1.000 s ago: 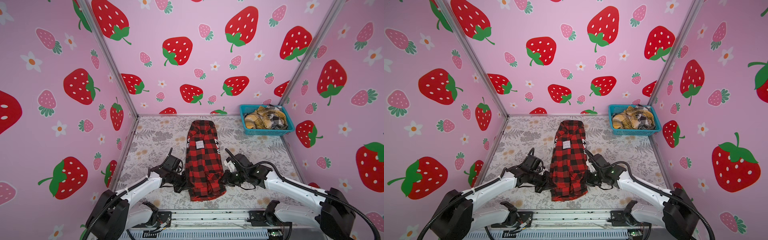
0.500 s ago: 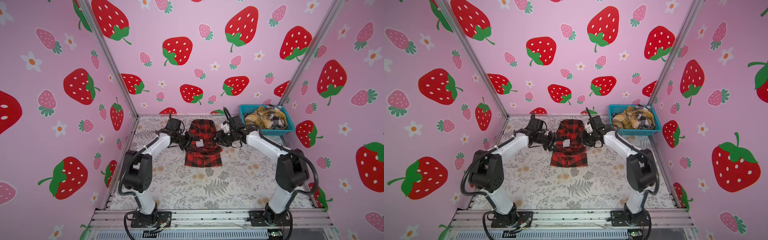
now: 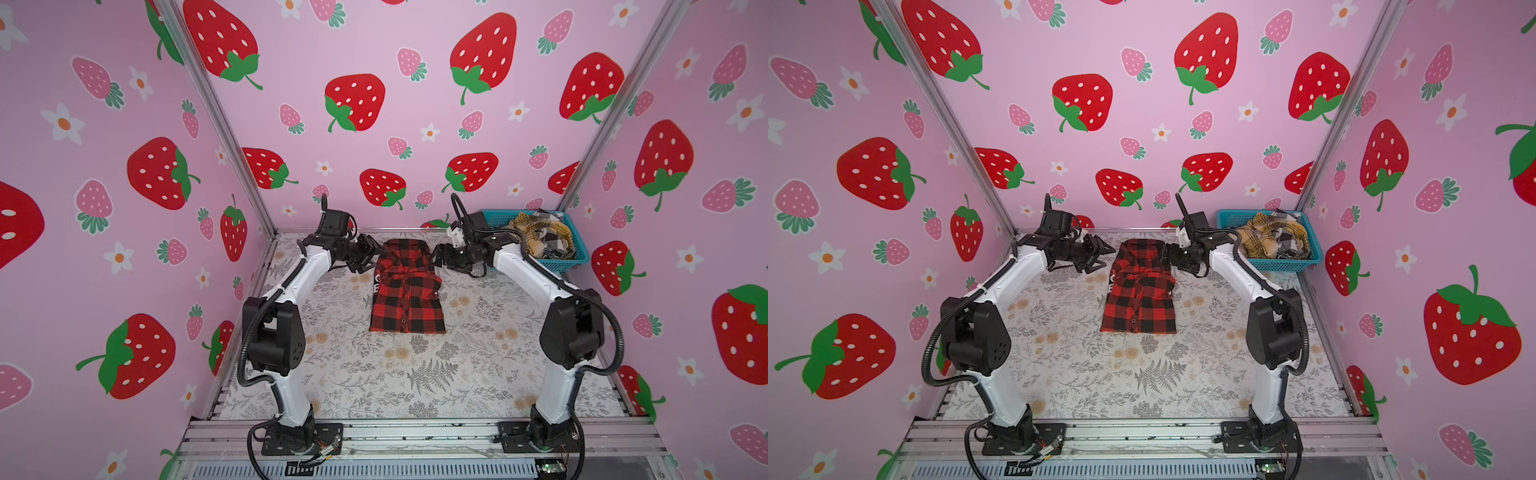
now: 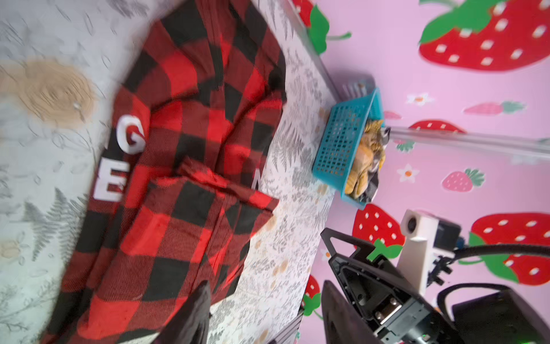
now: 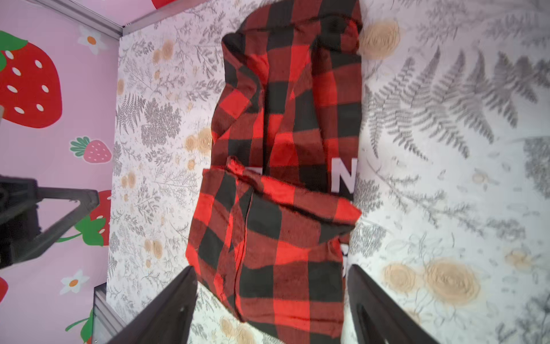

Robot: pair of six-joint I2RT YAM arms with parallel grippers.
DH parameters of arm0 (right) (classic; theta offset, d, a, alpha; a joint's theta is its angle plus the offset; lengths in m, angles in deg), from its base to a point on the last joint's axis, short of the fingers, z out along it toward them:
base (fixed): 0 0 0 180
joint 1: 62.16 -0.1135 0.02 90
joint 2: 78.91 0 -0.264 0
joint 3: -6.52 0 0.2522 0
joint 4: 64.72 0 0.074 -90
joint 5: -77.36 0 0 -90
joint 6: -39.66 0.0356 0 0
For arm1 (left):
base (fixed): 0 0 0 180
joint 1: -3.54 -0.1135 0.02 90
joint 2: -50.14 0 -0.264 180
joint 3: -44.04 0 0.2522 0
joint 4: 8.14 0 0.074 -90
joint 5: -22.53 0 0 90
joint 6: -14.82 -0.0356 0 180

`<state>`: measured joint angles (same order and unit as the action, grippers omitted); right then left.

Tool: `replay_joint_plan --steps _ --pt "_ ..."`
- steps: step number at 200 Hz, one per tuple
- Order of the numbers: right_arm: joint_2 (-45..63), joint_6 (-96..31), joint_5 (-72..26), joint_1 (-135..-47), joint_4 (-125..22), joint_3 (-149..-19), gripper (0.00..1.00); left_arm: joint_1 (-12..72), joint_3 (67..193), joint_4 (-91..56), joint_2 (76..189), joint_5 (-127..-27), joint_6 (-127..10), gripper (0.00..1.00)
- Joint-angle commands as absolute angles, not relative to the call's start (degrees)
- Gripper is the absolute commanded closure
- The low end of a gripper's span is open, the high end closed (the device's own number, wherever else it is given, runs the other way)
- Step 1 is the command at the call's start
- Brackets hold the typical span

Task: Fold and stack the long sleeve shirts
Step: 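Lift the near end with both grippers and fold it toward the far end, then lay the folded end down and release with both grippers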

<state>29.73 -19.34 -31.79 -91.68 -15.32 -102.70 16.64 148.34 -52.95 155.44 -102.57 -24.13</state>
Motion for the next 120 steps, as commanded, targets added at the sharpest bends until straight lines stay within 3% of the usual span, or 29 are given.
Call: replay_joint_plan --steps 1,19,66,93,120 --pt "31.32 -22.82 -28.91 -94.87 -16.69 -98.47 0.35 19.30 142.69 -50.95 157.82 -102.07 -24.60 0.43" --pt "33.90 -22.22 -28.14 -96.23 -18.04 -98.04 0.46 21.89 145.38 -50.40 161.56 -102.54 -25.25 0.52" --pt "43.34 -23.16 -26.01 -97.22 -20.23 -105.05 0.47 21.76 150.64 -54.78 168.62 -96.96 -26.32 0.71" --pt "49.01 -25.30 -21.95 -98.75 -20.61 -110.20 0.57 20.60 144.79 -55.57 169.29 -94.38 -26.57 0.79" --pt "52.58 -27.60 -19.11 -99.95 -20.64 -112.83 0.57 19.88 136.71 -53.00 167.34 -94.69 -27.34 0.81"
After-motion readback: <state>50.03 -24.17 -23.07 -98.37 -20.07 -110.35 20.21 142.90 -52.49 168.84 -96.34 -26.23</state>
